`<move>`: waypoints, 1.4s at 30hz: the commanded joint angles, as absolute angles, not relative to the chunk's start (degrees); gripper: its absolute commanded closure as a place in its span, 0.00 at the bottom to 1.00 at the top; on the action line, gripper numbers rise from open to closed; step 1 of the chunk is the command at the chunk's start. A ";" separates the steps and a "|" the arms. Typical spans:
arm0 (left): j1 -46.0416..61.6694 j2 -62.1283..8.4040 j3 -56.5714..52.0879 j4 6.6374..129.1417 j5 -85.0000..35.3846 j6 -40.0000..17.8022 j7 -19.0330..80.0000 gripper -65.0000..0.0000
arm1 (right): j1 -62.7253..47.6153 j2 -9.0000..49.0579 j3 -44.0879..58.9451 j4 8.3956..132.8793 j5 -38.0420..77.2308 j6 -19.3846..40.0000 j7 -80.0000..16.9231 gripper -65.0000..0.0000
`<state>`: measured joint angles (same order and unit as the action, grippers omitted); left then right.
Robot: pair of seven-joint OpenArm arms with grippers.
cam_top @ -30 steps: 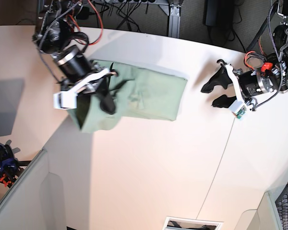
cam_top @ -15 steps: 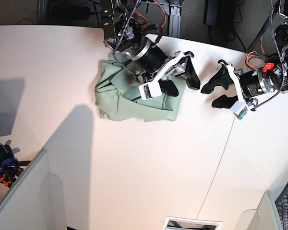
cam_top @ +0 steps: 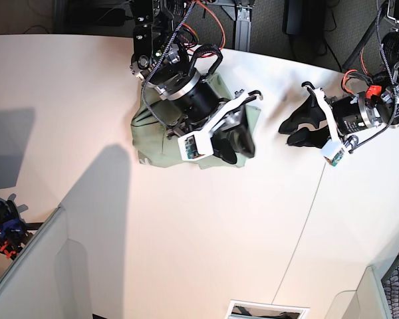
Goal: Fold the T-shirt properly
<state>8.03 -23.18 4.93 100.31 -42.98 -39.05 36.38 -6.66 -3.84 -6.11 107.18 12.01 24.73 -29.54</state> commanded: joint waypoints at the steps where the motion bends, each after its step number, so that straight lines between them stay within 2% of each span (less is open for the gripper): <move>1: 7.70 -23.64 5.15 102.69 -44.34 -40.00 34.98 0.75 | -5.72 -3.60 -5.19 108.14 11.86 25.26 -28.10 1.00; 9: 7.79 -23.64 11.38 103.85 -39.05 -40.00 34.50 0.75 | -4.47 -0.89 -1.52 105.62 15.88 25.26 -33.74 1.00; 15: 7.77 -23.81 11.62 103.77 -38.33 -40.00 34.54 0.75 | -4.47 -0.97 -1.52 100.16 15.73 25.26 -33.43 1.00; 19: 7.81 -23.79 11.62 103.77 -39.00 -40.00 34.52 0.75 | -3.44 -0.97 -1.52 97.34 13.78 25.26 -29.87 1.00; 26: 7.88 -23.68 11.62 103.77 -38.70 -40.00 34.96 0.75 | 5.10 -1.13 -1.52 87.74 13.74 25.26 -27.99 1.00; 42: 8.95 -23.81 11.62 103.77 -38.22 -40.00 34.98 0.75 | 16.10 -7.03 -1.65 80.82 12.56 25.28 -26.04 1.00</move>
